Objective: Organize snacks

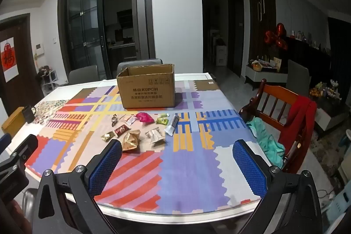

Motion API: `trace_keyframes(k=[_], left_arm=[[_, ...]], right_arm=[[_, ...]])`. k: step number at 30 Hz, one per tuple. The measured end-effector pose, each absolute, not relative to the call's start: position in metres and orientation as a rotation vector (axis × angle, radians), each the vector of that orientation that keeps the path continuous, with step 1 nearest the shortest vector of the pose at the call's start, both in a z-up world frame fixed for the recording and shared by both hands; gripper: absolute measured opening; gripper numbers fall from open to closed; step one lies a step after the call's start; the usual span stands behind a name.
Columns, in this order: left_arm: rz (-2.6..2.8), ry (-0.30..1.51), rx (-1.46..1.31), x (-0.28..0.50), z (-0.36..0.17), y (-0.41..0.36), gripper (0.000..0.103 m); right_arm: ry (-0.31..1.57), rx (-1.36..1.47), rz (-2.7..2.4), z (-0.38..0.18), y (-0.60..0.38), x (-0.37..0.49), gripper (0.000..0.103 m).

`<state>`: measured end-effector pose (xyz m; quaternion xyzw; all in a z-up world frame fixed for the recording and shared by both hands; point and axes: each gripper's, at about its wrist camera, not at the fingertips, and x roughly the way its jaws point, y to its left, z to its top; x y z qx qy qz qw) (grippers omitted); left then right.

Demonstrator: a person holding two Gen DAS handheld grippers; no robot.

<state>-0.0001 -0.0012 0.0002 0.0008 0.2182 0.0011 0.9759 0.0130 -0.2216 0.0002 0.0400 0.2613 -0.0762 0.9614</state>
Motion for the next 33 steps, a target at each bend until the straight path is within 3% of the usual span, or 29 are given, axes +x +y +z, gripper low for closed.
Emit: trace_keyframes(k=[33], left_arm=[[-0.011, 0.431, -0.013, -0.004, 0.003, 0.0, 0.103]], right_arm=[[0.504, 0.069, -0.158, 0.009, -0.221, 0.007, 0.102]])
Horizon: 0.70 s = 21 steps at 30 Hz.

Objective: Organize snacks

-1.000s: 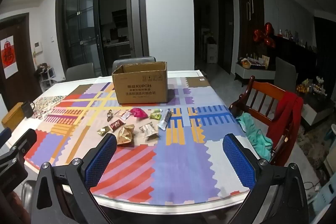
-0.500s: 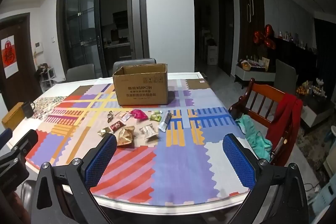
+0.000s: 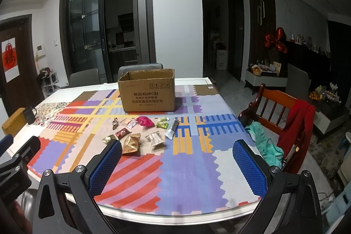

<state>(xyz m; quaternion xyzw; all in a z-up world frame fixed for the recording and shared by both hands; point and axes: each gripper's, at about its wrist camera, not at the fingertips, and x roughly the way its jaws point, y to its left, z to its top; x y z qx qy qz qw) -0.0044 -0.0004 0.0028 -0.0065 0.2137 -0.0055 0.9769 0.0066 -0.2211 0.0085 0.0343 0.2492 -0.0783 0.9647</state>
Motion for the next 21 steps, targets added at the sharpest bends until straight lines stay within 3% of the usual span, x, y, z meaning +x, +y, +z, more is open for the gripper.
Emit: trace_keyframes(k=[21], left_arm=[[-0.015, 0.428, -0.011, -0.0043, 0.0049, -0.0053, 0.103]], right_arm=[[0.493, 0.064, -0.158, 0.0157, -0.2203, 0.0048, 0.102]])
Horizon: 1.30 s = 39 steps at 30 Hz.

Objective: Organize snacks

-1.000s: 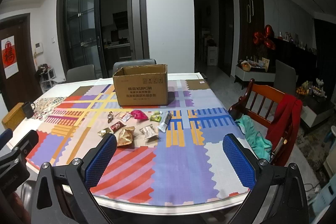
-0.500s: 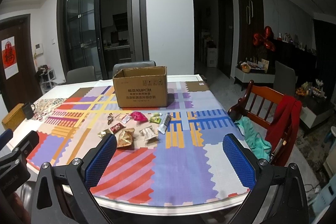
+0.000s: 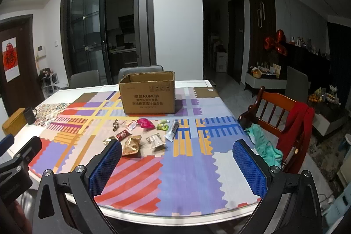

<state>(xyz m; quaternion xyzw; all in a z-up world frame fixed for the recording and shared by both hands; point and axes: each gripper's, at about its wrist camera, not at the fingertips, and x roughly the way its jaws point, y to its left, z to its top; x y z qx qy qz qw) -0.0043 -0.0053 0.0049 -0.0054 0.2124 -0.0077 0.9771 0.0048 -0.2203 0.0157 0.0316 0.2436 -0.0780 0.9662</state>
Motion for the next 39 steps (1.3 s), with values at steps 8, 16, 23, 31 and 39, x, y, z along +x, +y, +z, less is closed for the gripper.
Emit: trace_keyframes(k=[8, 16, 23, 31, 39], left_arm=[[-0.015, 0.426, -0.012, -0.0047, 0.0052, -0.0055, 0.103], [-0.02, 0.426, -0.014, -0.0049, 0.0064, -0.0083, 0.103], [-0.024, 0.427, -0.015, -0.0053, 0.0072, -0.0084, 0.103], [-0.022, 0.426, -0.018, -0.0056, 0.0068, -0.008, 0.103], [-0.038, 0.456, -0.007, 0.0021, 0.0026, -0.0091, 0.103]], right_arm=[[0.492, 0.062, -0.157, 0.0141, -0.2197, 0.0034, 0.102], [0.492, 0.063, -0.157, 0.0143, -0.2195, 0.0032, 0.102], [0.491, 0.062, -0.157, 0.0144, -0.2196, 0.0032, 0.102], [0.494, 0.063, -0.158, 0.014, -0.2183, 0.0038, 0.102], [0.518, 0.078, -0.151, 0.0077, -0.2229, 0.01, 0.102]])
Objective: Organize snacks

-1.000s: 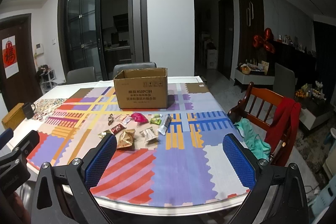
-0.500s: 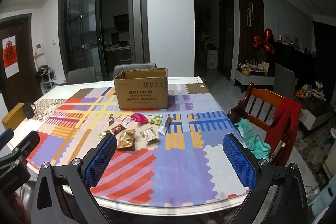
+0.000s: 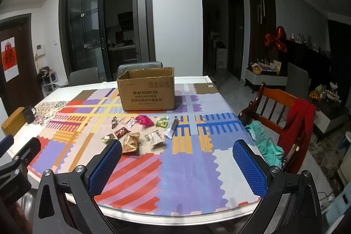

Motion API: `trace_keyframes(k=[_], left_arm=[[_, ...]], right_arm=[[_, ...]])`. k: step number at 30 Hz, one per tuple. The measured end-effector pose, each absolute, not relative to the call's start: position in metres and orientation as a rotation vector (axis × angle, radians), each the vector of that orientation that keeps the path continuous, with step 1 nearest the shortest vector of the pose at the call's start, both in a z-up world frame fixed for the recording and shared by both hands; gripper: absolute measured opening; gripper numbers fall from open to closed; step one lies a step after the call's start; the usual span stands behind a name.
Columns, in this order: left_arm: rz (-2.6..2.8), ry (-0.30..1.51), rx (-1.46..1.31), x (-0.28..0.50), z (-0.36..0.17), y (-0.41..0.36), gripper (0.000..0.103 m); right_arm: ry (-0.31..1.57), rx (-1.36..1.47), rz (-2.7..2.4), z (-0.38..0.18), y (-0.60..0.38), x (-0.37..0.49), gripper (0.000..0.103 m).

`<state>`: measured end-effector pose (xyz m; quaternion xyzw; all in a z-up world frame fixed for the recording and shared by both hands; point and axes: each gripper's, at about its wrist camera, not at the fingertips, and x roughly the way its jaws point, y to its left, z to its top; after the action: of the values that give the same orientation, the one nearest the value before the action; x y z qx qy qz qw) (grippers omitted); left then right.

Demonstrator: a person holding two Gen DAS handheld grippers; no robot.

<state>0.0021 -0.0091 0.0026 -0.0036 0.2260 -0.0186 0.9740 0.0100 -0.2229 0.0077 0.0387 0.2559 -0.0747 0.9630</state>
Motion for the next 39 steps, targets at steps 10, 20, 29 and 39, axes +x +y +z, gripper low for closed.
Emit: trace_keyframes(k=[10, 20, 29, 39], left_arm=[[-0.033, 0.496, 0.009, 0.029, -0.006, -0.015, 0.103], [-0.012, 0.569, 0.014, 0.069, -0.022, -0.015, 0.103], [-0.025, 0.621, 0.033, 0.1, -0.034, -0.025, 0.103], [-0.053, 0.664, 0.051, 0.133, -0.051, -0.045, 0.103]], right_arm=[[0.548, 0.074, -0.153, -0.006, -0.228, 0.028, 0.102], [0.612, 0.061, -0.097, -0.024, -0.223, 0.071, 0.102], [0.645, 0.041, -0.054, -0.036, -0.22, 0.104, 0.102], [0.704, 0.028, -0.013, -0.06, -0.226, 0.133, 0.102]])
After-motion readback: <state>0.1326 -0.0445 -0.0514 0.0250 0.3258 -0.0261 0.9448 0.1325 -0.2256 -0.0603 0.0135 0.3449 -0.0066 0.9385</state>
